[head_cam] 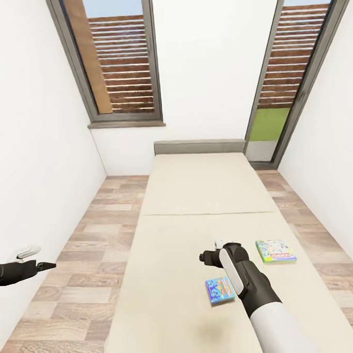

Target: Put all the toys in the child's room - the three board games (two on the bed and one on the table), the two jigsaw puzzles on the table, and the tennis ball on the table - inside the toy box on the table in the child's room.

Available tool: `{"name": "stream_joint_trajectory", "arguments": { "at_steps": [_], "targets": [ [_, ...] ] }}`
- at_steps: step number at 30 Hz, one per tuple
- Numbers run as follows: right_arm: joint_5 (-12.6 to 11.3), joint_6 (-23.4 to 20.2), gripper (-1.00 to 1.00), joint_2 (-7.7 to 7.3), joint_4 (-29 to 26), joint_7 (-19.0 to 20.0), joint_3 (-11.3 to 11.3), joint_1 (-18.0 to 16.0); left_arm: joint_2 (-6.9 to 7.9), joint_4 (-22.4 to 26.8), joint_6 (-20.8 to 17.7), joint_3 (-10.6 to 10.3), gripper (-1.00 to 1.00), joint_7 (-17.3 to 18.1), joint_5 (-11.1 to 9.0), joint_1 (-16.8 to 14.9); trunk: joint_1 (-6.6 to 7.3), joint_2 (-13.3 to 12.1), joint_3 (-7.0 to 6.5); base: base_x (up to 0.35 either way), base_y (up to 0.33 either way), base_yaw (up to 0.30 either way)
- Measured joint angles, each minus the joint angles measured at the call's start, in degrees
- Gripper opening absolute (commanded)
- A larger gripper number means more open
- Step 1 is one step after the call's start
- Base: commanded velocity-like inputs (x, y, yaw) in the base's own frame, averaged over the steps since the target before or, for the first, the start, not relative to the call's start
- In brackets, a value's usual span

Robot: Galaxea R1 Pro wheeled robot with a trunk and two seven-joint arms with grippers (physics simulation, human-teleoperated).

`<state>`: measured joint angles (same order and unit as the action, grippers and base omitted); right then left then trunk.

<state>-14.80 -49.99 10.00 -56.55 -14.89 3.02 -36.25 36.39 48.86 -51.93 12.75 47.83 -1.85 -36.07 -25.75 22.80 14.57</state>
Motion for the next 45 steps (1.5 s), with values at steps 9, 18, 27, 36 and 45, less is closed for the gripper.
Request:
{"name": "stream_joint_trajectory", "arguments": {
  "at_steps": [9, 18, 27, 36, 45],
  "targets": [
    [0.0, 0.0, 1.00, 0.00, 0.0, 0.0, -0.1, 0.0, -0.01, 0.0, 0.1, -0.1, 1.00, 0.3, -0.1, 0.0, 0.00, 0.0, 0.85, 0.000, 0.000, 0.000],
    [0.1, 0.1, 1.00, 0.00, -0.1, 0.1, -0.1, 0.0, 0.32, 0.2, 0.1, 0.2, 1.00, 2.7, -0.5, 0.0, 0.00, 0.0, 1.70, 0.000, 0.000, 0.000],
    [0.1, 0.0, 1.00, 0.00, -0.2, 0.0, -0.1, 0.0, 0.69, 0.3, 0.3, 0.3, 1.00, 28.0, -0.5, 0.0, 0.00, 0.0, 2.55, 0.000, 0.000, 0.000],
    [0.1, 0.1, 1.00, 0.00, -0.2, 0.1, -0.2, 0.0, 0.33, 0.6, 3.9, -0.1, 1.00, 41.9, -0.3, 0.0, 0.00, 0.0, 3.40, 0.000, 0.000, 0.000],
    [0.1, 0.2, 1.00, 0.00, -0.2, 0.1, -0.2, 0.0, 0.66, 0.6, 5.3, 0.3, 1.00, 41.9, -0.3, 0.0, 0.00, 0.0, 4.25, 0.000, 0.000, 0.000]
  ]
}}
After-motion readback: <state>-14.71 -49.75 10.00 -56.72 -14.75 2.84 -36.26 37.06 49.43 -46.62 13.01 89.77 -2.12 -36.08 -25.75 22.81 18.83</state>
